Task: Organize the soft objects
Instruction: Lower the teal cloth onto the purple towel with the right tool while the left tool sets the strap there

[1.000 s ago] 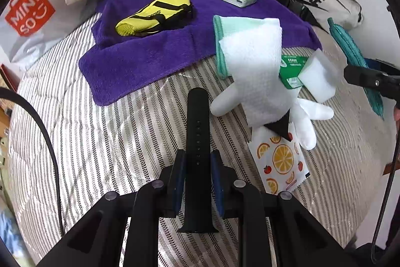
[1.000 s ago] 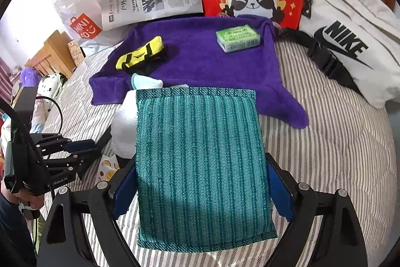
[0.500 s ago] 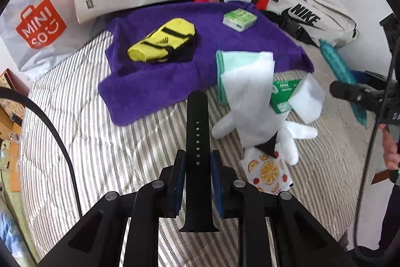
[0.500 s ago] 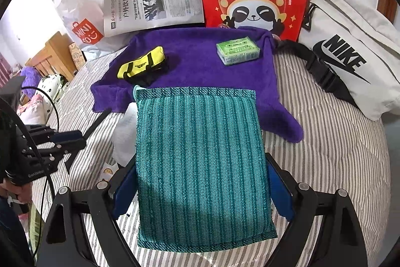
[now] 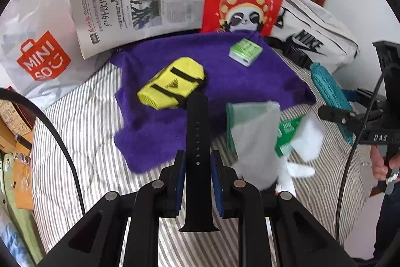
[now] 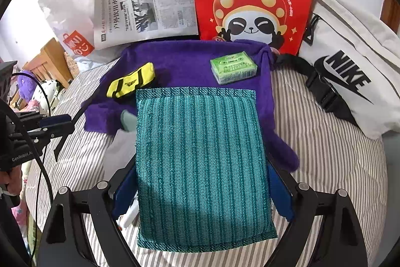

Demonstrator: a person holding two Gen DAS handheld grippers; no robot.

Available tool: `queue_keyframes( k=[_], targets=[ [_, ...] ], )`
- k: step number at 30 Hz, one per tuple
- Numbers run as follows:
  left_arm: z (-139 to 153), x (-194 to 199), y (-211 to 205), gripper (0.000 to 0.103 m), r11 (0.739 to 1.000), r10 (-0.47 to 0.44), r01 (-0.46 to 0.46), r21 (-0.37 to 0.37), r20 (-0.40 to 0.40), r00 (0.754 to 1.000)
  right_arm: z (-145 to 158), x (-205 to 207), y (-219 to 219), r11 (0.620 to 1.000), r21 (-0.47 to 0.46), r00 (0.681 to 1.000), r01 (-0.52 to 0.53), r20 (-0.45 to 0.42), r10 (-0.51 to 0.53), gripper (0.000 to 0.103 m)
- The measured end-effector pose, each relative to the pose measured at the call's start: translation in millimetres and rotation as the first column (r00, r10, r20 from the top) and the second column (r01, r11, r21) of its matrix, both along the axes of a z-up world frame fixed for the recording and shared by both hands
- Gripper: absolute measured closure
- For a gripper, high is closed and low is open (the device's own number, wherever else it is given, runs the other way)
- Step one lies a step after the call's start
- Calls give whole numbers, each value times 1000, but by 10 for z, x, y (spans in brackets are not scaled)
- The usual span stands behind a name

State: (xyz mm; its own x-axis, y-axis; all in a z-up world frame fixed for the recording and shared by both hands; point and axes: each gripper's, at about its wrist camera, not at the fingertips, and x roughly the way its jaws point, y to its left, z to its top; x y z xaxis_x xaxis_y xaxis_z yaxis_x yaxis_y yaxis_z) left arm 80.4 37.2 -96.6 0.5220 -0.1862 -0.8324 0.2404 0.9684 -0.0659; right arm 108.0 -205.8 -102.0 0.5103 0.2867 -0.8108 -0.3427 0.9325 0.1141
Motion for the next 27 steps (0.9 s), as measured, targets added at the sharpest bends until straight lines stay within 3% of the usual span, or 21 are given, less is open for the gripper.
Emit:
queue_keyframes(
  k=[12, 21, 27],
  targets=[
    [-49, 700, 108, 84, 999, 33, -33, -35, -8, 999, -66, 629, 90, 1000, -23, 1000, 19, -17, -20, 14],
    [-224, 1170, 263, 84, 997, 64, -66, -46, -34, 997, -332, 1058, 188, 996, -74, 996, 39, -82, -45, 14],
    [-292, 1362, 303, 84, 996, 68, -70, -52, -43, 997, -421, 1252, 271, 994, -103, 997, 35, -71, -43, 14]
  ],
)
